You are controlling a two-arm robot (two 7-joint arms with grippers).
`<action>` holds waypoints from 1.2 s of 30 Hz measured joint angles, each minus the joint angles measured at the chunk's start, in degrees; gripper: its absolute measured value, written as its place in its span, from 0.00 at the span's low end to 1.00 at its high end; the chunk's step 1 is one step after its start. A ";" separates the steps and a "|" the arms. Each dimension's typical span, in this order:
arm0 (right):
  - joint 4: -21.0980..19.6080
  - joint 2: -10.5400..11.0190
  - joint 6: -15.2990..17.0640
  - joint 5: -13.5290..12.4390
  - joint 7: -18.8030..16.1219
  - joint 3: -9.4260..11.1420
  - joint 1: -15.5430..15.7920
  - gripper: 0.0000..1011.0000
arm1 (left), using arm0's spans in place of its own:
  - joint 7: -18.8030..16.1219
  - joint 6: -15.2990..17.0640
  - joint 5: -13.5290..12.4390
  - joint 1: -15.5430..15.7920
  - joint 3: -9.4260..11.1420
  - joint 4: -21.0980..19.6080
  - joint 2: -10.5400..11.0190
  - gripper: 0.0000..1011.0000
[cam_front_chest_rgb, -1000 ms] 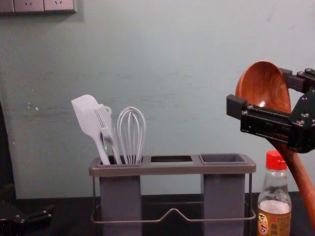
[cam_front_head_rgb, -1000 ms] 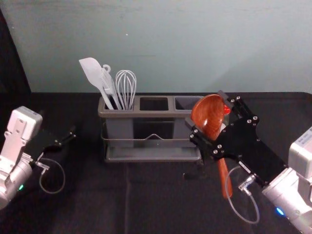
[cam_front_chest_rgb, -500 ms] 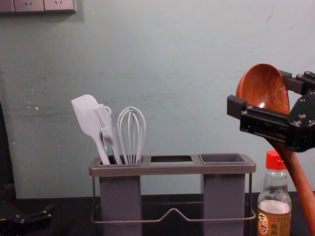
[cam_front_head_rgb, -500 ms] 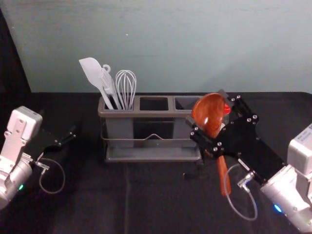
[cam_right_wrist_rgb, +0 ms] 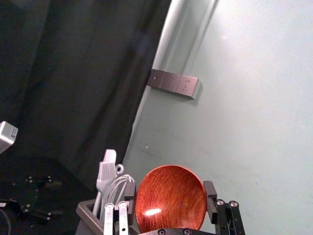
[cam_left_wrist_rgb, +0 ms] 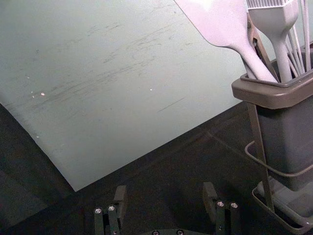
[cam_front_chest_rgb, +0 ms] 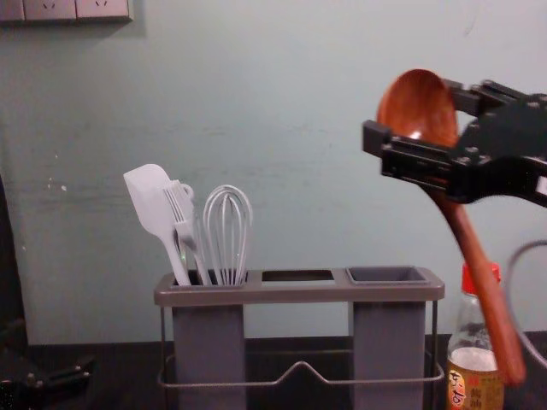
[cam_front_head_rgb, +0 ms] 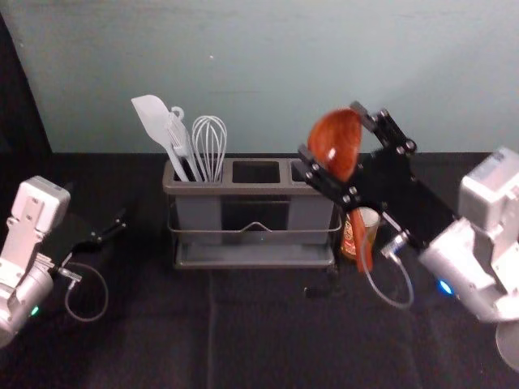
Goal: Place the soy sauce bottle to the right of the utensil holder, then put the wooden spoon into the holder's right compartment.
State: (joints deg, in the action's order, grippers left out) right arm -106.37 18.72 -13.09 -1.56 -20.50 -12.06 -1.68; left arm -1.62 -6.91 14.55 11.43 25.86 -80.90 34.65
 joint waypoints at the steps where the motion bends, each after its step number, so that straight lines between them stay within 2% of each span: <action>1: 1.13 0.04 -0.18 -0.27 -0.47 -0.50 -1.42 0.83 | 0.00 0.00 0.00 0.00 0.00 0.00 0.00 1.00; 13: 12.31 -1.13 -4.88 -0.38 -2.18 -4.33 -13.75 0.83 | 0.00 0.00 0.00 0.00 0.00 0.00 0.00 1.00; 20: 17.70 -2.58 -8.85 -0.14 -1.61 -5.85 -18.81 0.83 | 0.00 0.00 0.00 0.00 0.00 0.00 0.00 1.00; 29: 24.53 -5.66 -14.56 0.97 0.79 -6.59 -22.87 0.83 | 0.00 0.00 0.00 0.00 0.00 0.00 0.00 1.00; 36: 28.66 -7.95 -17.99 1.69 2.76 -6.00 -24.04 0.83 | 0.00 0.00 0.00 0.00 0.00 0.00 0.00 1.00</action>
State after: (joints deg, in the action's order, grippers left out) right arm -77.71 10.76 -31.09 0.13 -17.74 -18.06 -25.72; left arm -1.62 -6.91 14.55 11.43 25.86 -80.90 34.64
